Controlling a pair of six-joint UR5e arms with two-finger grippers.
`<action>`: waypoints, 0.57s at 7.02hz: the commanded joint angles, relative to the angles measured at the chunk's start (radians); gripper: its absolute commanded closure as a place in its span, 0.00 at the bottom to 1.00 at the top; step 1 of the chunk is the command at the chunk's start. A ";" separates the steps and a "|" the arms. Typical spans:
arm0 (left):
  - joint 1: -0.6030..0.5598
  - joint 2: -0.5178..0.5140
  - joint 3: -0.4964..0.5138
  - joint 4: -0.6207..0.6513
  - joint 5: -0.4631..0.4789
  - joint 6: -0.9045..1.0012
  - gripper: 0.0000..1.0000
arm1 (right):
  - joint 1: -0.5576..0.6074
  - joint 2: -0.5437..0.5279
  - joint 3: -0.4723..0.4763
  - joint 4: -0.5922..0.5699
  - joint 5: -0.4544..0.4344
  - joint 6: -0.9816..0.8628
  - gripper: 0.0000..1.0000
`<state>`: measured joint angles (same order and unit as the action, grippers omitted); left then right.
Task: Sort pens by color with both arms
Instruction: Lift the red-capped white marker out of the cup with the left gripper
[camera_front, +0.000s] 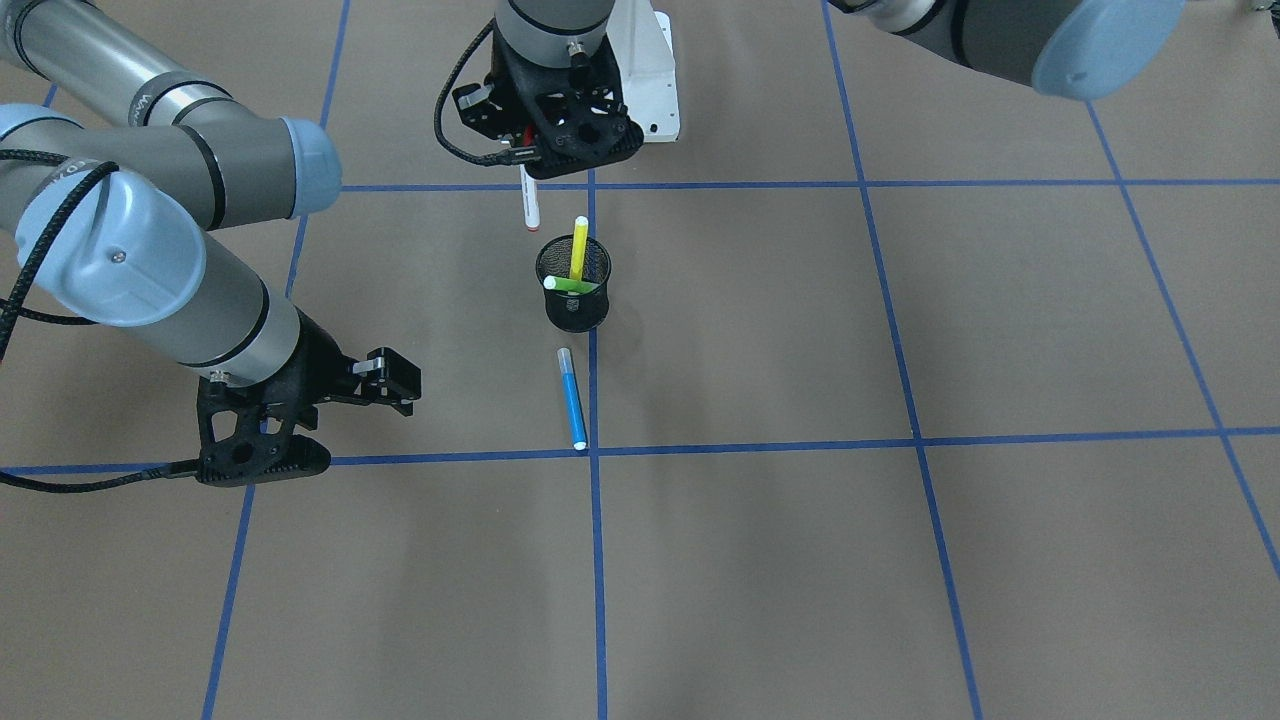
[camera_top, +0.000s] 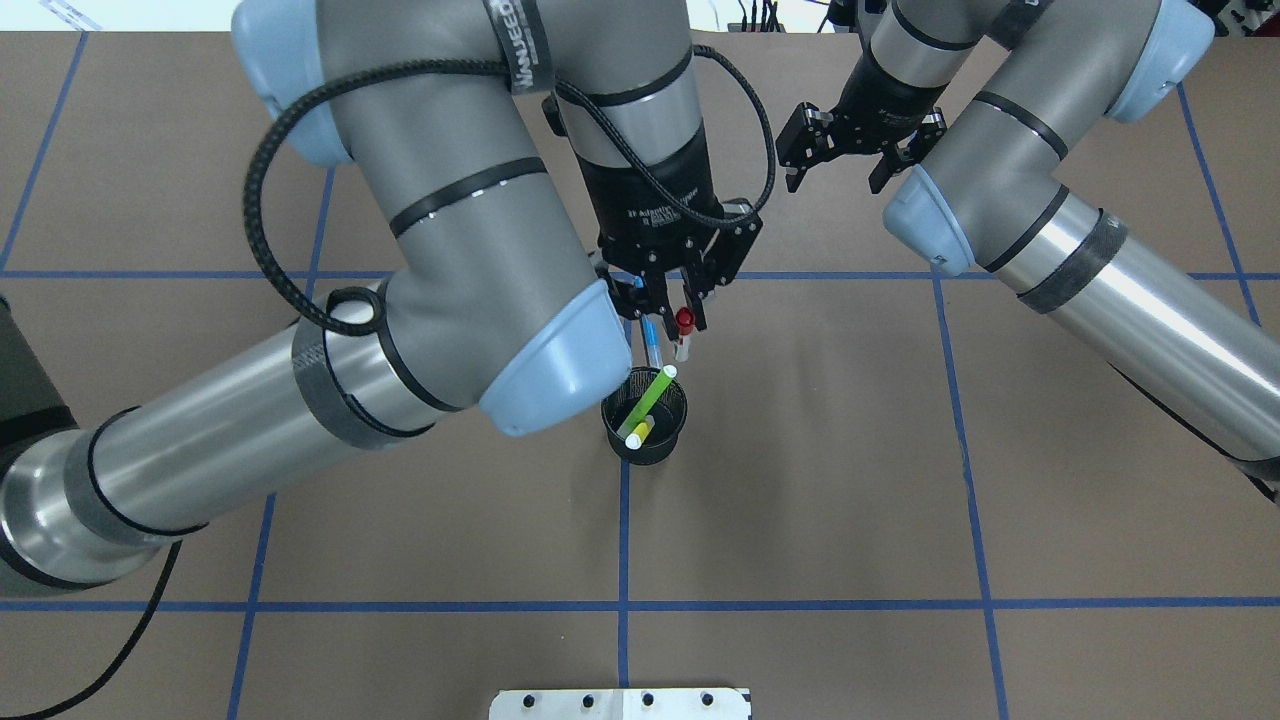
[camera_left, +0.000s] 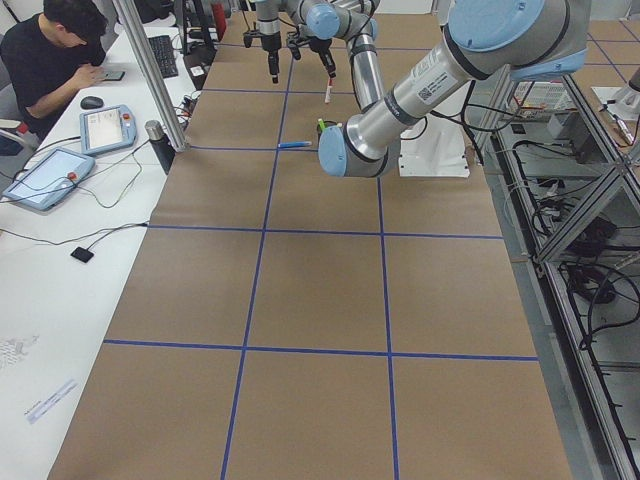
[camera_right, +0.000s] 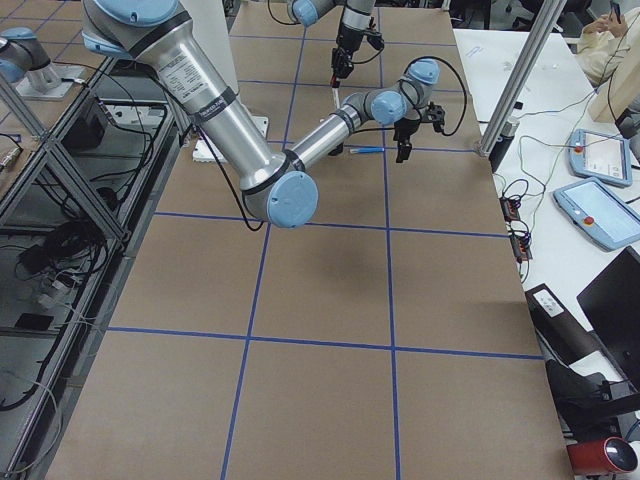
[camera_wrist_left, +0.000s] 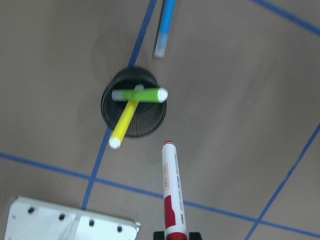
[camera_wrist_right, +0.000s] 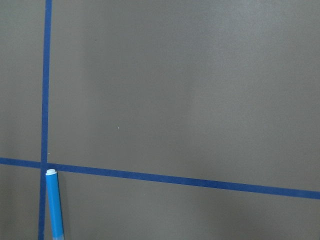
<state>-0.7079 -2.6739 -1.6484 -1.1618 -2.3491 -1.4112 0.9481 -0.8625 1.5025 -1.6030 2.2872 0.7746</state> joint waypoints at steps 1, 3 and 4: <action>-0.103 0.005 0.053 -0.071 0.016 0.098 0.73 | 0.000 -0.003 0.002 0.000 0.000 0.000 0.01; -0.125 0.018 0.168 -0.256 0.094 0.101 0.73 | 0.000 -0.007 0.002 0.002 0.000 0.000 0.01; -0.131 0.070 0.171 -0.325 0.153 0.107 0.73 | 0.000 -0.010 0.002 0.002 0.000 0.000 0.01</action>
<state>-0.8276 -2.6478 -1.5054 -1.3945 -2.2576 -1.3109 0.9475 -0.8699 1.5049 -1.6017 2.2872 0.7747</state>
